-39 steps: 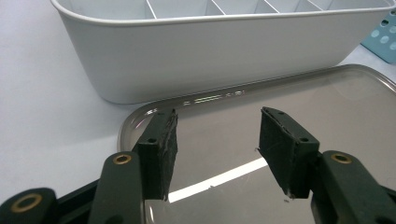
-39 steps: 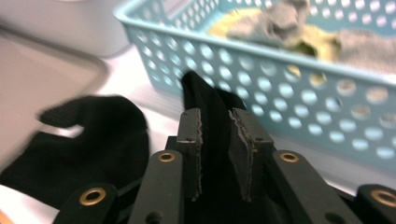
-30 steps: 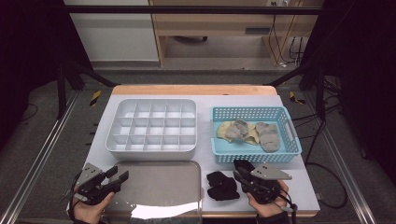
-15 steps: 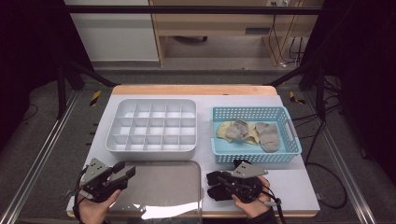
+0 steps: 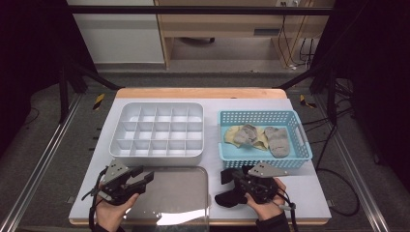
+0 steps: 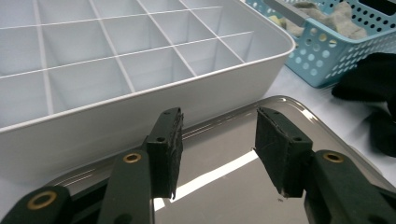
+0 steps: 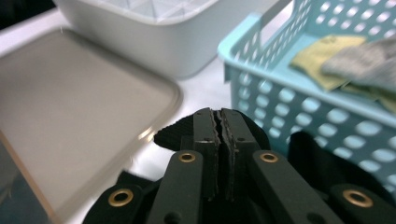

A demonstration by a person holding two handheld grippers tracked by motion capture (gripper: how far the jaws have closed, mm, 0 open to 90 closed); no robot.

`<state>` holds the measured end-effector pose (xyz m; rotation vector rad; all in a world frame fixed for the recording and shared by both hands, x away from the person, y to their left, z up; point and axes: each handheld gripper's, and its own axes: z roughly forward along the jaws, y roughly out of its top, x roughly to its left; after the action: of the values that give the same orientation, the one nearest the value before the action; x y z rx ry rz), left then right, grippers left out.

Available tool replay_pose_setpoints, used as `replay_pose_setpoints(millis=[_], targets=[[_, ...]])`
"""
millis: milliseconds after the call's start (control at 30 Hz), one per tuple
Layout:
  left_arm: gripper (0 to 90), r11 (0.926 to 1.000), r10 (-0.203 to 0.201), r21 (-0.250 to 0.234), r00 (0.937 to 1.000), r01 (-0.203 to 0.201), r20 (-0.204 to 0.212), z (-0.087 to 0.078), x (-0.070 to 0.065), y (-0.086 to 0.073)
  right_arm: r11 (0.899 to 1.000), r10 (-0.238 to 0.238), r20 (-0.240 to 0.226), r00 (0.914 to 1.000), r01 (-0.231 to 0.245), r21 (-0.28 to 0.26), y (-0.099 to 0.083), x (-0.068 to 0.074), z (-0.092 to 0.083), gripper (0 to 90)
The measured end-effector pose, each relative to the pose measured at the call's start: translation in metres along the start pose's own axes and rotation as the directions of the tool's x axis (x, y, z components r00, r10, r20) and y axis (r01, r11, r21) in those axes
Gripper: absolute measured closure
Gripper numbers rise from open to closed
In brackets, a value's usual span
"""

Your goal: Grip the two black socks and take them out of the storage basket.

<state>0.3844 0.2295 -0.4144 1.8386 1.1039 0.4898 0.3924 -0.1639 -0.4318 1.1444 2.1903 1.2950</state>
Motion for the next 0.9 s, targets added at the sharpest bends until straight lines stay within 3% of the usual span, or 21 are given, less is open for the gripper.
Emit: replay_pose_setpoints(millis=[133,233,333,367,500,567,667,833,900], targets=[[50.2,0.9992,0.039,0.006,0.9989,-0.039,0.027,0.008,-0.017,0.005,1.0,-0.004,0.017,0.9999,0.004,-0.025,0.008,0.002,-0.002,85.6],[50.0,0.9967,0.078,0.015,0.9944,-0.079,0.071,0.021,-0.039,0.008,1.0,-0.01,0.021,0.9997,0.01,-0.017,0.011,0.005,0.003,85.4],[50.0,0.9947,0.096,0.027,0.9912,-0.099,0.091,0.029,-0.049,0.006,1.0,-0.013,0.03,0.9994,0.013,0.01,0.008,0.006,0.014,85.0],[50.0,0.992,0.113,0.043,0.9873,-0.119,0.111,0.036,-0.058,0.004,1.0,-0.011,0.035,0.9993,0.011,0.023,0.007,0.005,0.018,84.9],[50.0,0.9869,0.137,0.065,0.9806,-0.148,0.14,0.047,-0.072,0.001,0.998,-0.019,0.055,0.9983,0.016,0.063,0.0,0.003,0.033,84.2],[50.0,0.9866,0.14,0.063,0.9801,-0.15,0.14,0.049,-0.073,0.001,0.998,-0.017,0.052,0.9985,0.014,0.068,-0.001,0.002,0.035,84.5],[50.3,0.9885,0.128,0.062,0.9816,-0.138,0.142,0.054,-0.073,-0.001,0.998,-0.009,0.009,0.9999,0.008,0.064,-0.001,0.004,0.036,85.5],[51.0,0.9896,0.108,0.08,0.9839,-0.12,0.143,0.058,-0.068,-0.01,1.0,-0.008,-0.055,0.9985,0.009,0.029,0.005,0.016,0.032,85.4],[51.2,0.9873,0.12,0.087,0.9829,-0.133,0.14,0.06,-0.069,-0.011,0.999,-0.018,-0.072,0.9972,0.02,0.027,0.007,0.021,0.033,85.3]])
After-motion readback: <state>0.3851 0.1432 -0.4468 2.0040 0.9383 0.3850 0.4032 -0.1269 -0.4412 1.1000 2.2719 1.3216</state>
